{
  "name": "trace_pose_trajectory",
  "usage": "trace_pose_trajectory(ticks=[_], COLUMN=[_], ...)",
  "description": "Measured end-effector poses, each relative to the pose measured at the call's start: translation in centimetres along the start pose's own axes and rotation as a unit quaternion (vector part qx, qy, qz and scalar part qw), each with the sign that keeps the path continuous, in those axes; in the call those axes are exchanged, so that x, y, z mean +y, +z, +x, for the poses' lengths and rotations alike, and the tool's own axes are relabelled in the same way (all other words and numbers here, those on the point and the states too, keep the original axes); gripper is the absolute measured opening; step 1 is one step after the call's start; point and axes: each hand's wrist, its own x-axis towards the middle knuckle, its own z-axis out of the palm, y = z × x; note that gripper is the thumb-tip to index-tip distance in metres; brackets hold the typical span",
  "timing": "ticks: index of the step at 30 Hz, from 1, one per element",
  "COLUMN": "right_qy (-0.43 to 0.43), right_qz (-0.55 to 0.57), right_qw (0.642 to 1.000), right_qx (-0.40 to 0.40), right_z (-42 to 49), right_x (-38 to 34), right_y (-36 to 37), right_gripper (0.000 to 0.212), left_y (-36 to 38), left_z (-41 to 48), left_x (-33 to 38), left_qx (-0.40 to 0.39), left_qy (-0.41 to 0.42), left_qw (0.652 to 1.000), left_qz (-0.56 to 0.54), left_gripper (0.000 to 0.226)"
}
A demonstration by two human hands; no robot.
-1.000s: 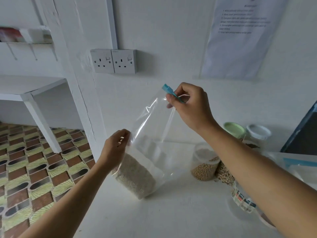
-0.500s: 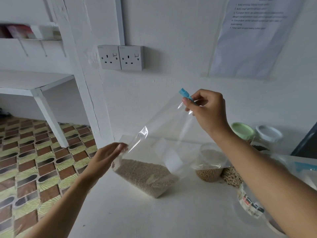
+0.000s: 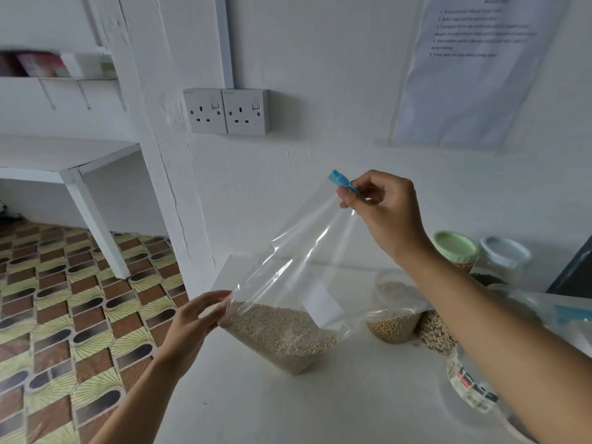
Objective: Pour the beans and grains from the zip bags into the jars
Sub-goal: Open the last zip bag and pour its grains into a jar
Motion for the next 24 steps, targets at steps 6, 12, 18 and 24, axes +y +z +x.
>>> trace_pose_trajectory(ticks=[6, 12, 18, 24], right_qy=[-0.002, 0.000, -0.014, -0.005], right_qz=[0.008, 0.010, 0.016, 0.043], right_qw=[1.000, 1.000, 1.000, 0.999], right_qx=[0.010, 0.012, 0.011, 0.032], right_z=[-0.1, 0.0, 0.1, 0.2], right_x=[0.7, 1.0, 1.2, 0.9], right_y=[-0.5, -0.5, -0.4, -0.9], right_gripper=[0.015, 0.014, 0.015, 0.018], left_y=[0.0, 0.2, -0.1, 0.6], left_z=[0.5, 0.3, 1.5, 1.9], left_x=[-0.9, -1.6, -1.4, 1.6], left_qx=[0.050, 0.038, 0.024, 0.091], left_qy=[0.001, -0.005, 0.025, 0.088], left_qw=[0.998, 0.999, 0.979, 0.970], left_qz=[0.023, 0.003, 0.203, 0.208], left_gripper=[0.025, 0.019, 0.020, 0.020])
